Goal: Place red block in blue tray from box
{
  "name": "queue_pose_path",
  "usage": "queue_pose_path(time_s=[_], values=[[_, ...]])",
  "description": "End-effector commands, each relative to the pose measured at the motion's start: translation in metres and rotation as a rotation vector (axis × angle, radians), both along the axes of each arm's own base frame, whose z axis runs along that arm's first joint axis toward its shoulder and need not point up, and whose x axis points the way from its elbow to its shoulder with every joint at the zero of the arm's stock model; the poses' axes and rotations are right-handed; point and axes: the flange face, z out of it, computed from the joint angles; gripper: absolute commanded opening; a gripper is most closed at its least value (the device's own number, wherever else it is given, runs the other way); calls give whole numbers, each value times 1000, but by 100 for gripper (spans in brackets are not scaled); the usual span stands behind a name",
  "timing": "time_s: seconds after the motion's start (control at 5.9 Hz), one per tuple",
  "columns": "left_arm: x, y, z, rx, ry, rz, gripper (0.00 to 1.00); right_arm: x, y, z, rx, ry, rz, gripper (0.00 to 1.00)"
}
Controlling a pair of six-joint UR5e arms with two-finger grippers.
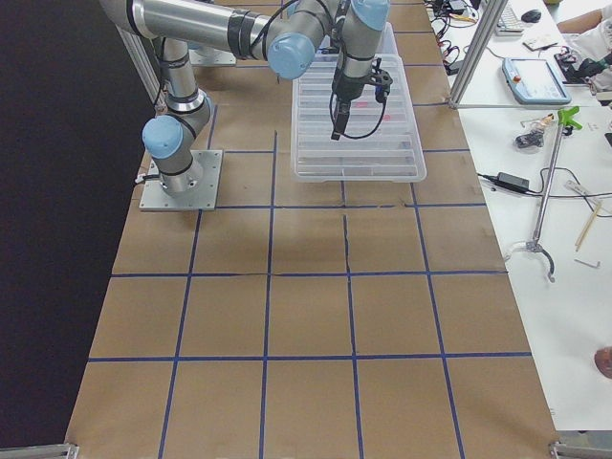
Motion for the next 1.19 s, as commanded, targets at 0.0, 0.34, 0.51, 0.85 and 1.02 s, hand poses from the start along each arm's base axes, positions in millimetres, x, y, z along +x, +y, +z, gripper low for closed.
queue_pose_path(time_s=[0.0, 0.34, 0.51, 0.85, 1.02], values=[[5, -3, 20, -19, -60, 10, 2, 0, 0, 0, 0, 0, 2, 100], [8, 2, 123, 8, -75, 17, 1, 0, 0, 0, 0, 0, 2, 100], [13, 12, 185, -8, -73, 13, 1, 0, 0, 0, 1, 1, 2, 100], [119, 11, 223, -47, -76, 112, 0, 0, 0, 0, 1, 1, 3, 100], [182, 7, 200, 4, -69, 135, 0, 0, 0, 0, 0, 0, 3, 100]])
